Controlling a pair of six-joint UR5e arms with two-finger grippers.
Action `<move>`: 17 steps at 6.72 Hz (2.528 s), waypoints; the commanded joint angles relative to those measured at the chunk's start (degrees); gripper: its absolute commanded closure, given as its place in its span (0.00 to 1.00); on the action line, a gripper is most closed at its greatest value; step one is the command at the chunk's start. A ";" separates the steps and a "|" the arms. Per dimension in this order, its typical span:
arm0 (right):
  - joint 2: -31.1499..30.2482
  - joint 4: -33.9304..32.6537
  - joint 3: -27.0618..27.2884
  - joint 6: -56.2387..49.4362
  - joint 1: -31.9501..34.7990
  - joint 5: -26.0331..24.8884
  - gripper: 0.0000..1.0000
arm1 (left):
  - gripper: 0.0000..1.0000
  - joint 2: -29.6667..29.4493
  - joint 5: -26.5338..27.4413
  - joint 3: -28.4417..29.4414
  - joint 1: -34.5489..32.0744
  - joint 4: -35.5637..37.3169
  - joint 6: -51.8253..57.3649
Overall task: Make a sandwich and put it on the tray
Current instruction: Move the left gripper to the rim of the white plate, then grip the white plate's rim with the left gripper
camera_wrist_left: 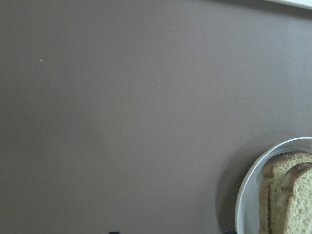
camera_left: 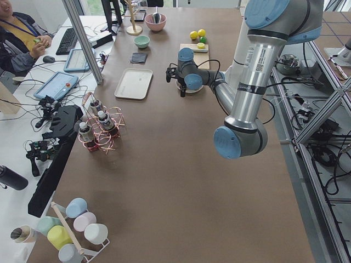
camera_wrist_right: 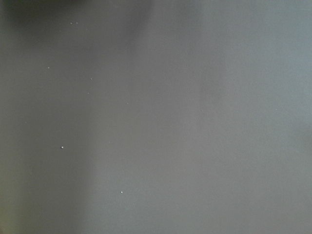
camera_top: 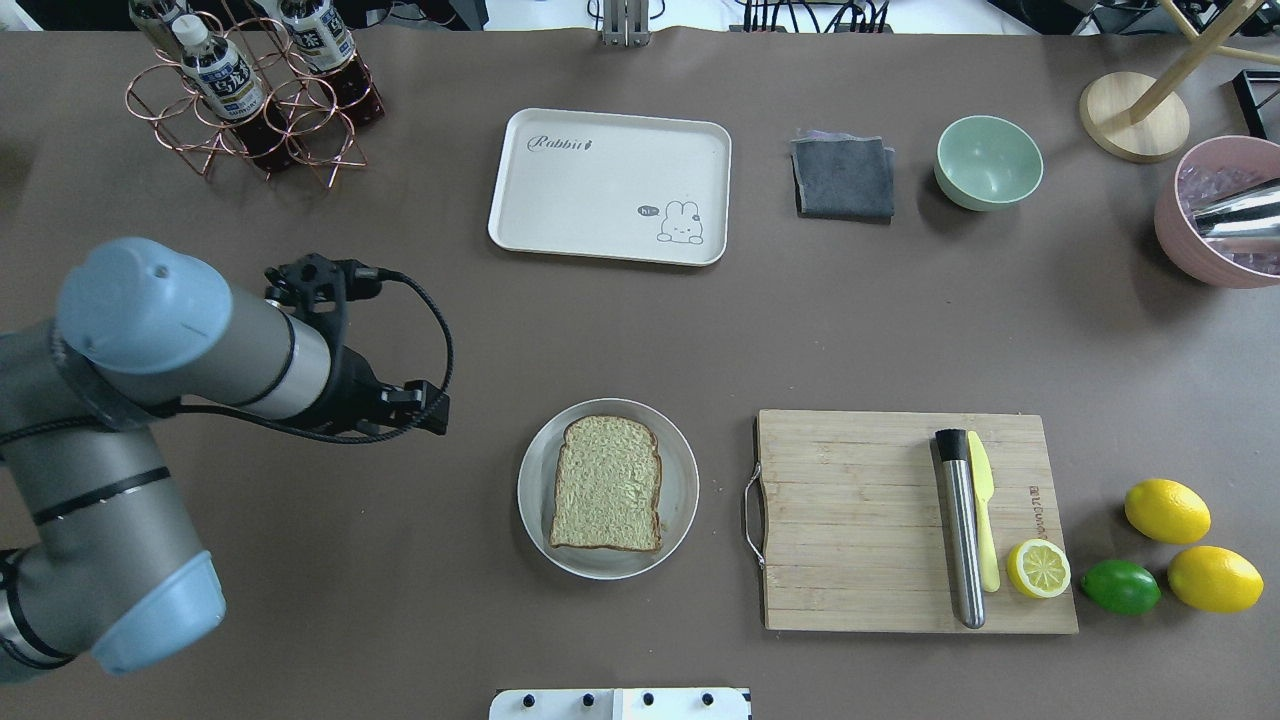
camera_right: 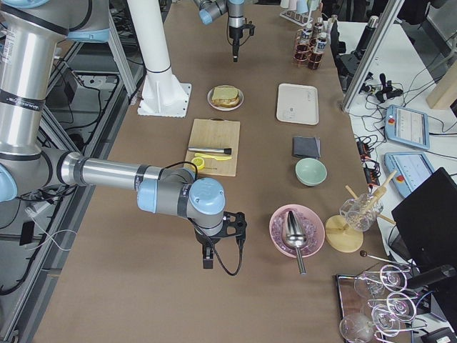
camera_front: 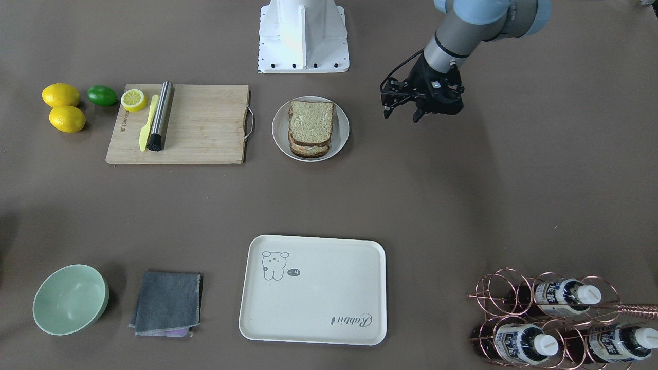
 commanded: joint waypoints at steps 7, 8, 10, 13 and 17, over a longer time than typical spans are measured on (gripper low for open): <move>-1.30 0.27 -0.15 -1.37 0.02 0.12 0.00 | 0.46 -8.34 7.18 12.23 8.76 -4.39 -5.42; -1.30 0.10 -0.15 -1.91 0.02 0.20 0.00 | 0.47 -8.51 7.18 12.77 8.76 -5.21 -5.51; -1.30 0.01 -0.15 -1.91 0.02 0.20 0.00 | 0.54 -8.43 7.18 13.04 8.85 -5.21 -5.51; -1.39 0.01 -0.15 -1.91 0.11 0.20 0.00 | 0.60 -8.51 7.09 13.13 9.55 -5.21 -5.69; -1.39 -0.08 -0.15 -1.91 0.11 0.38 0.00 | 1.00 -8.69 7.09 13.13 9.73 -5.30 -5.77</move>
